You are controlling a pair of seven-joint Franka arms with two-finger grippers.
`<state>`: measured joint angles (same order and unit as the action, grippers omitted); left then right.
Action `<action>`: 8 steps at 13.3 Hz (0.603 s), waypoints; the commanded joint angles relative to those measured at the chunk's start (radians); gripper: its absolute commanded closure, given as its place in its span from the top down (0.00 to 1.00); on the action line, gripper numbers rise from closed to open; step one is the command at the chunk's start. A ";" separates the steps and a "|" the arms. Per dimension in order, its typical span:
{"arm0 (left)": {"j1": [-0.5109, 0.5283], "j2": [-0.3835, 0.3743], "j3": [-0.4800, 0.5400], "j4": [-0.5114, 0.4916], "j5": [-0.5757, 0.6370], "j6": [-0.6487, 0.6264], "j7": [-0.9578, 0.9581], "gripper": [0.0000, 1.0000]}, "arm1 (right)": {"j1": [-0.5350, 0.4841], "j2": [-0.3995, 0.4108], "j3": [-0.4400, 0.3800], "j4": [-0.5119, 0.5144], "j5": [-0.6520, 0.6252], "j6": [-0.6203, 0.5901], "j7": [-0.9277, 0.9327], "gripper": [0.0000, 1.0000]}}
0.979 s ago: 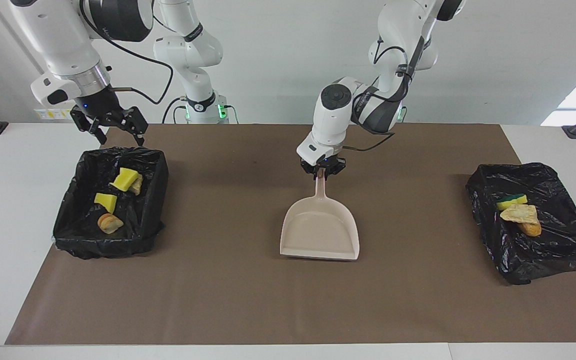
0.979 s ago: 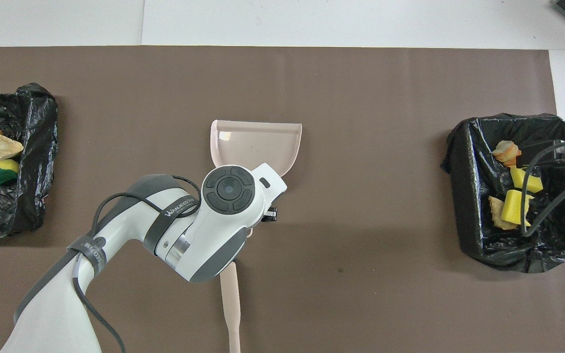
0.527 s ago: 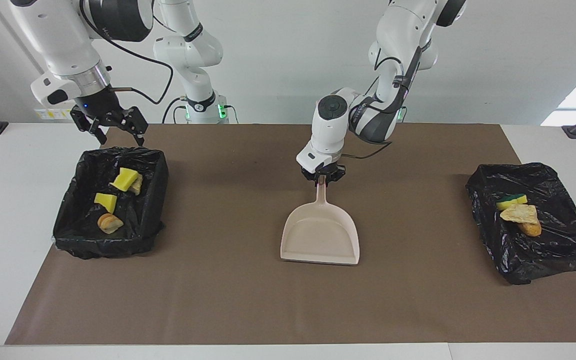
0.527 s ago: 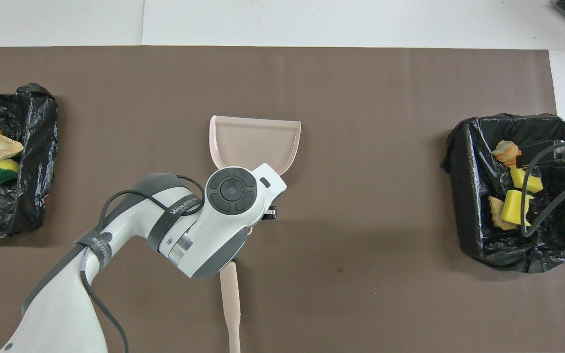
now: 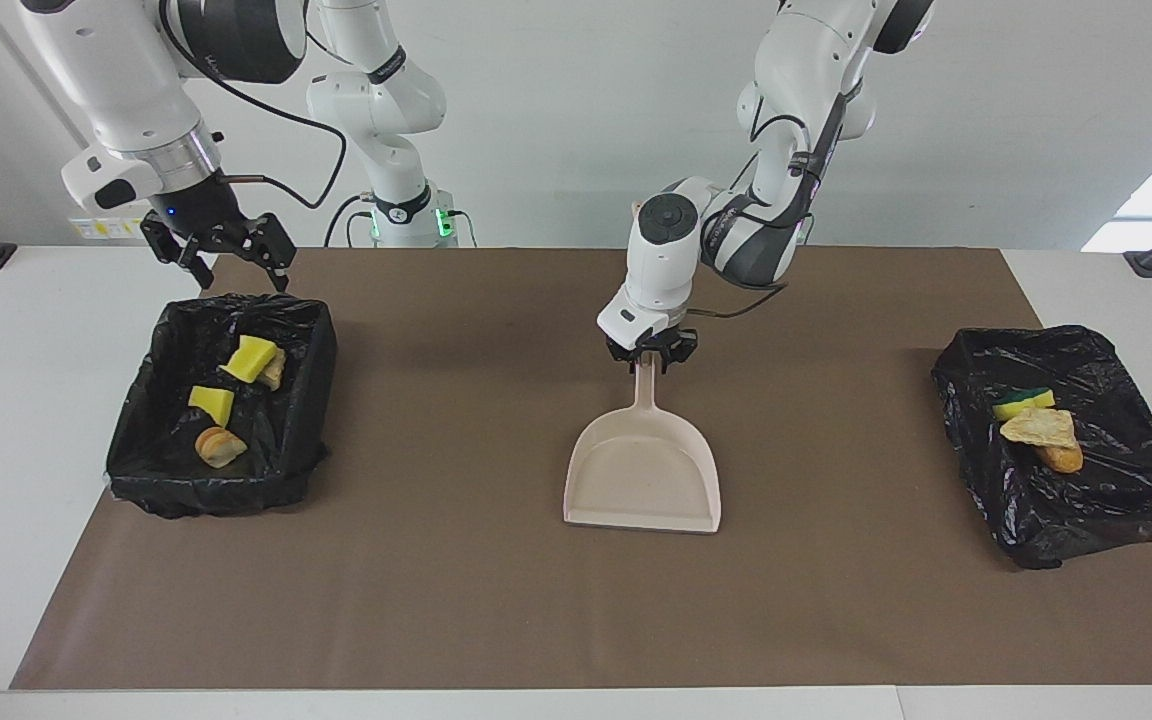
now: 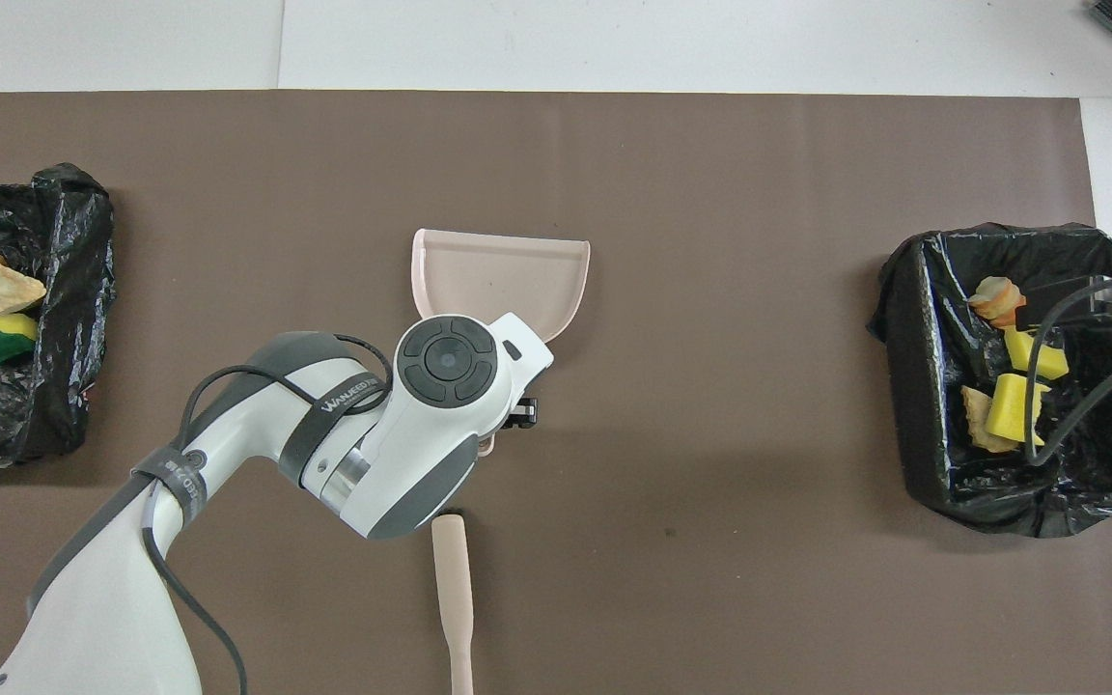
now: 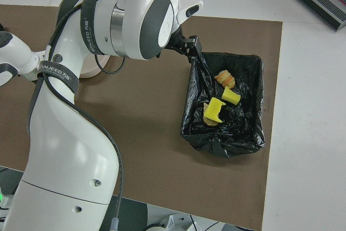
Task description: Sweep and dump trash in bin
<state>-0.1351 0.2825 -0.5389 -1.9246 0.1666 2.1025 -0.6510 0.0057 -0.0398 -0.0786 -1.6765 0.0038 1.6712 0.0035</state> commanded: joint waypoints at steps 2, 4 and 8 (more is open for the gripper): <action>0.017 -0.038 0.051 0.084 0.014 -0.078 0.010 1.00 | -0.010 -0.012 0.007 -0.014 0.016 -0.002 -0.014 1.00; 0.028 -0.096 0.094 0.090 0.005 -0.087 0.107 1.00 | -0.010 -0.012 0.007 -0.017 0.016 0.013 -0.016 1.00; 0.034 -0.178 0.224 0.128 -0.070 -0.175 0.270 1.00 | -0.010 -0.012 0.007 -0.017 0.016 0.010 -0.014 1.00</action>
<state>-0.1041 0.1555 -0.3635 -1.8065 0.1307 1.9895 -0.4638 0.0057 -0.0398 -0.0786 -1.6765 0.0038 1.6712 0.0035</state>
